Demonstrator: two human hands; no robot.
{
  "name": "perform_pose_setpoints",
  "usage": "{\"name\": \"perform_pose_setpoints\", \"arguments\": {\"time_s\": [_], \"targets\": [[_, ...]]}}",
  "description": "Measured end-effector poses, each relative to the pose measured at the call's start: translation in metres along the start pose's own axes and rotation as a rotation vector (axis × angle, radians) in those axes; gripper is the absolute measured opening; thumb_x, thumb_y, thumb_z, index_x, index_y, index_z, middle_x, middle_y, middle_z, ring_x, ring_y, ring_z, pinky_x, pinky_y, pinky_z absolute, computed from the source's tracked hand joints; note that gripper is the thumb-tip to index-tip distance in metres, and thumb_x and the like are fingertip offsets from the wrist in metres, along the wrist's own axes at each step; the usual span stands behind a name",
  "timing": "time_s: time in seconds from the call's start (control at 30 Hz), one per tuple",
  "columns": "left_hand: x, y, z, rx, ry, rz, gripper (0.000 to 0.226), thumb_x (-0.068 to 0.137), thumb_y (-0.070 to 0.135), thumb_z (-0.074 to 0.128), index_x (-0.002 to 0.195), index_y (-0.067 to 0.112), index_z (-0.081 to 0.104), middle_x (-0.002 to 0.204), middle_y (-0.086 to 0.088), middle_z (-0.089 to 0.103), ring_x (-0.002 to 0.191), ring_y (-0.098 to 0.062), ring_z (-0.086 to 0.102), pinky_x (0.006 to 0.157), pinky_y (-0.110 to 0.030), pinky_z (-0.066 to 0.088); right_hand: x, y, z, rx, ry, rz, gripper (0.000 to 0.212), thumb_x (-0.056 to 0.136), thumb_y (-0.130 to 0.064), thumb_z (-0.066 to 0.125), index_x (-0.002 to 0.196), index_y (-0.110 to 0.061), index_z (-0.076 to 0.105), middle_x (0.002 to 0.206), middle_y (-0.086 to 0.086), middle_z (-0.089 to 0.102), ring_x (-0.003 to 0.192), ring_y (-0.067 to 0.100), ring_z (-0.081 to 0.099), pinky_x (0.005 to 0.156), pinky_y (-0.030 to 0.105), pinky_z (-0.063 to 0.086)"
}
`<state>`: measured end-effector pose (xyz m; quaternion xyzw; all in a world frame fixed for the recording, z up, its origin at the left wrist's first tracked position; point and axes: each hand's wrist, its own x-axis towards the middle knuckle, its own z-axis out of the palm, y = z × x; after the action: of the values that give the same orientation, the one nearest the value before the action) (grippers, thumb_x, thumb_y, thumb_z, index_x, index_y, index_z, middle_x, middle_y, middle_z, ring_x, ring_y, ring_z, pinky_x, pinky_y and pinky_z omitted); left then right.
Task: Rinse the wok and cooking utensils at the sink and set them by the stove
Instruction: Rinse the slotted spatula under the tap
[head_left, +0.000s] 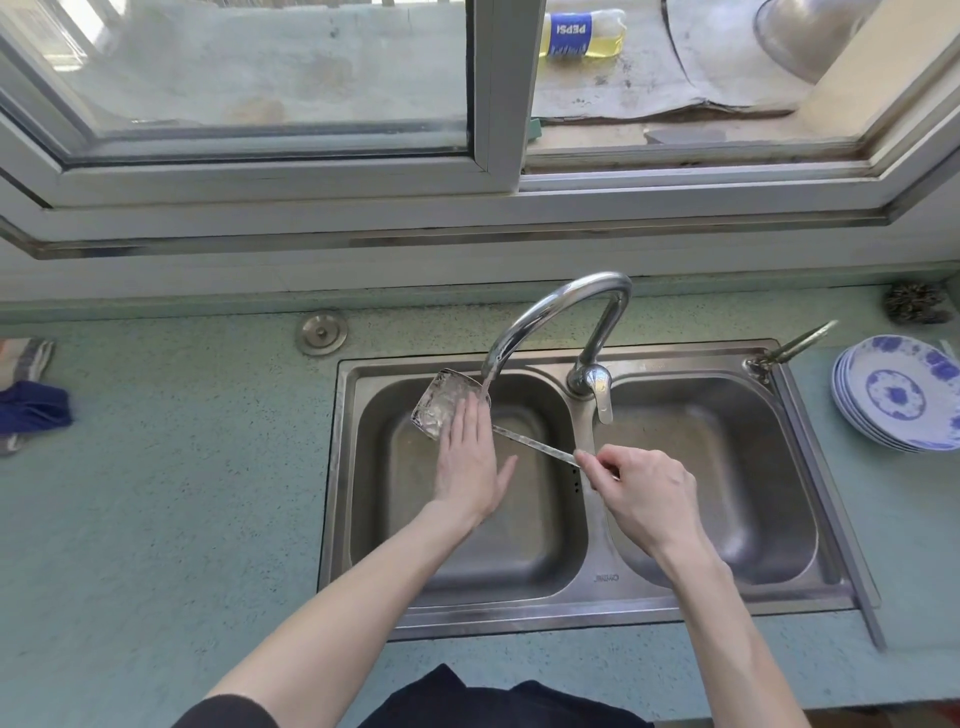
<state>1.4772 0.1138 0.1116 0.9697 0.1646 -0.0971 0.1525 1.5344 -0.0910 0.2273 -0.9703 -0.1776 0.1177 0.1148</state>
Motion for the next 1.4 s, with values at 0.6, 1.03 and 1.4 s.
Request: {"name": "perform_pose_setpoints", "arguments": {"time_s": [0.6,1.03,1.4], "targets": [[-0.011,0.058,-0.022,-1.404,0.078,-0.58,0.033,0.106,0.039,0.05,0.121,0.011,0.057,0.105,-0.002,0.069,0.104,-0.021,0.068,0.094,-0.033,0.052,-0.012,-0.006,0.014,-0.12,0.189,-0.125,0.046,0.091,-0.046,0.075,0.06,-0.019,0.055,0.049,-0.001,0.059,0.047,0.032,0.06,0.046,0.021,0.011],[0.003,0.049,-0.042,-1.724,-0.025,-0.731,0.009,0.101,0.013,0.063,0.104,0.006,0.058,0.085,-0.013,0.079,0.078,-0.025,0.078,0.064,-0.027,0.062,-0.019,0.025,0.036,-0.048,0.059,-0.106,0.038,0.103,-0.057,0.047,0.085,-0.027,0.063,0.074,-0.007,0.062,0.074,0.021,0.061,0.058,0.037,0.05],[-0.009,0.058,-0.033,-1.736,0.026,-0.686,0.013,0.097,0.009,0.069,0.105,-0.001,0.068,0.097,-0.019,0.078,0.076,-0.018,0.075,0.069,-0.024,0.061,0.007,0.014,0.06,0.277,-0.117,-0.137,0.009,0.098,-0.034,0.07,0.104,-0.027,0.069,0.091,-0.006,0.075,0.083,0.022,0.069,0.072,0.039,0.055]]}}
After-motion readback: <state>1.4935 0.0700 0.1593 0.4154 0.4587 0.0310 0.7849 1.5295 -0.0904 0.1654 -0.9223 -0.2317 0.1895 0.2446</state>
